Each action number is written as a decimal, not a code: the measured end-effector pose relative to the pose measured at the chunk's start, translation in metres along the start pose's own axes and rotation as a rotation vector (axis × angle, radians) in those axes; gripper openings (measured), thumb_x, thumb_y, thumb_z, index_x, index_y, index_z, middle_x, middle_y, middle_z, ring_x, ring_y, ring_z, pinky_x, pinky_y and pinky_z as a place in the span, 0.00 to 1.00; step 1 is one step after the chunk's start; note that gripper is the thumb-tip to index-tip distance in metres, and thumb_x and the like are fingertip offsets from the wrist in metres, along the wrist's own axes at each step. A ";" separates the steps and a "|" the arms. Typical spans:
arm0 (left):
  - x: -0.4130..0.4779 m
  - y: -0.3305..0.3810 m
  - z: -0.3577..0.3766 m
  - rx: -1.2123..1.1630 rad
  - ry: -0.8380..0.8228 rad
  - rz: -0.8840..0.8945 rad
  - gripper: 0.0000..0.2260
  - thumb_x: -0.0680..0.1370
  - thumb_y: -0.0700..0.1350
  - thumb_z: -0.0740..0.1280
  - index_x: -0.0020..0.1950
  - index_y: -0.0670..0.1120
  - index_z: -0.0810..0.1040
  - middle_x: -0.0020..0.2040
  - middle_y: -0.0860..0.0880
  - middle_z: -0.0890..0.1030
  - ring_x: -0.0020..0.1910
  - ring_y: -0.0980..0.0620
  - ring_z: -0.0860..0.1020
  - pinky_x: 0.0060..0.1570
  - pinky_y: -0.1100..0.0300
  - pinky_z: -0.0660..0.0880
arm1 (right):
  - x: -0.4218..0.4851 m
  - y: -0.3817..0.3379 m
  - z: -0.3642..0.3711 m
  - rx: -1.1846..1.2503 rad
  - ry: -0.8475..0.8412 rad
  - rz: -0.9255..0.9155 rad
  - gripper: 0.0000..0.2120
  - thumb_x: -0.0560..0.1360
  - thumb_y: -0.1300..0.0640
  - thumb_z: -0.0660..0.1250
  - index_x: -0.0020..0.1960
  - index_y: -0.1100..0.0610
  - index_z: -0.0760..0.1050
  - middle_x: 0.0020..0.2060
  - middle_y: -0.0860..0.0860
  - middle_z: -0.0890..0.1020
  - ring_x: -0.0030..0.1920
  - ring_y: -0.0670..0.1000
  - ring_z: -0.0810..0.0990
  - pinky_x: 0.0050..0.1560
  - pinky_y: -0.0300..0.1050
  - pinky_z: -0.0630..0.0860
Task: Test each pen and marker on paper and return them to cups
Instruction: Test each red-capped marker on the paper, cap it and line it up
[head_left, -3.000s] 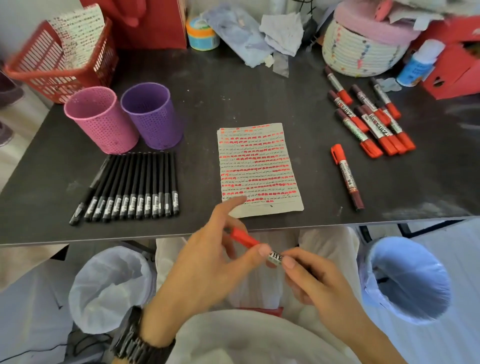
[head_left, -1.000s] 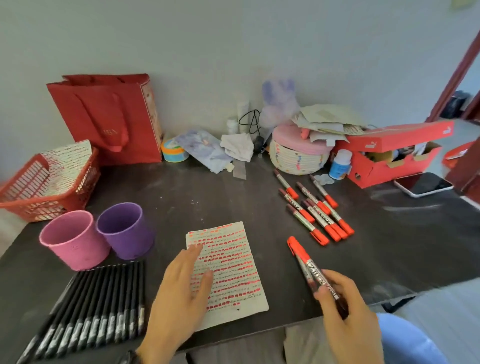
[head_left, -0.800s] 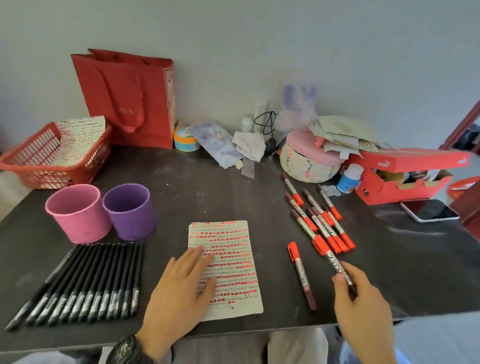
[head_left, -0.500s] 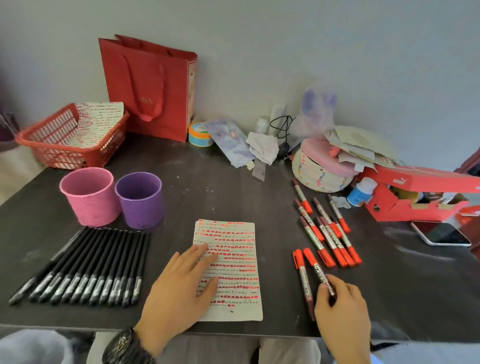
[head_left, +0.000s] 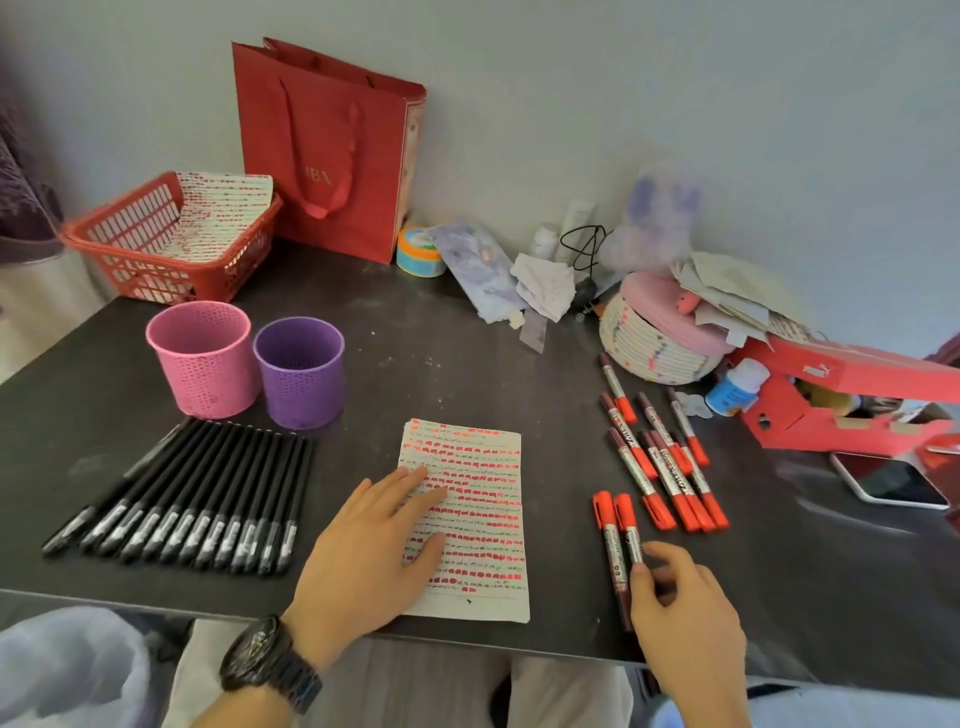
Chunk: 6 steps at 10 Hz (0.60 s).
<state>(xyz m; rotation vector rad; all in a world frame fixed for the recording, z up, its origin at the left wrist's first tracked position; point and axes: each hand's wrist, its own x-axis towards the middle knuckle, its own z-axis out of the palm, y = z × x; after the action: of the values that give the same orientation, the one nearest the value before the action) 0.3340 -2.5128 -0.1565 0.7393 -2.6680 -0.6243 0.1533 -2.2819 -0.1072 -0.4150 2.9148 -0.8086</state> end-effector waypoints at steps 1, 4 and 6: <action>0.001 -0.001 0.001 0.002 -0.002 -0.003 0.24 0.81 0.62 0.59 0.77 0.60 0.67 0.80 0.60 0.59 0.80 0.59 0.55 0.76 0.61 0.41 | -0.001 0.002 -0.001 0.017 -0.012 -0.032 0.09 0.78 0.51 0.69 0.56 0.41 0.75 0.44 0.42 0.78 0.42 0.43 0.77 0.45 0.46 0.69; 0.001 -0.003 0.000 0.006 -0.023 0.016 0.24 0.81 0.61 0.57 0.78 0.61 0.65 0.81 0.60 0.57 0.80 0.59 0.53 0.76 0.60 0.39 | 0.030 0.006 -0.017 -0.037 0.075 -0.107 0.08 0.78 0.48 0.68 0.56 0.43 0.77 0.45 0.41 0.78 0.44 0.47 0.79 0.47 0.47 0.70; 0.001 -0.005 0.002 -0.007 -0.015 0.024 0.24 0.81 0.61 0.58 0.78 0.60 0.66 0.81 0.57 0.57 0.81 0.57 0.52 0.77 0.60 0.42 | 0.080 -0.015 -0.019 -0.274 0.057 -0.205 0.13 0.80 0.49 0.65 0.63 0.50 0.78 0.59 0.52 0.80 0.55 0.58 0.80 0.50 0.51 0.76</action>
<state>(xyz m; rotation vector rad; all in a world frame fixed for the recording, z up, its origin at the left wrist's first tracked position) 0.3345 -2.5163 -0.1601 0.7026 -2.6829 -0.6354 0.0770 -2.3071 -0.0840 -0.7346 3.0820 -0.4449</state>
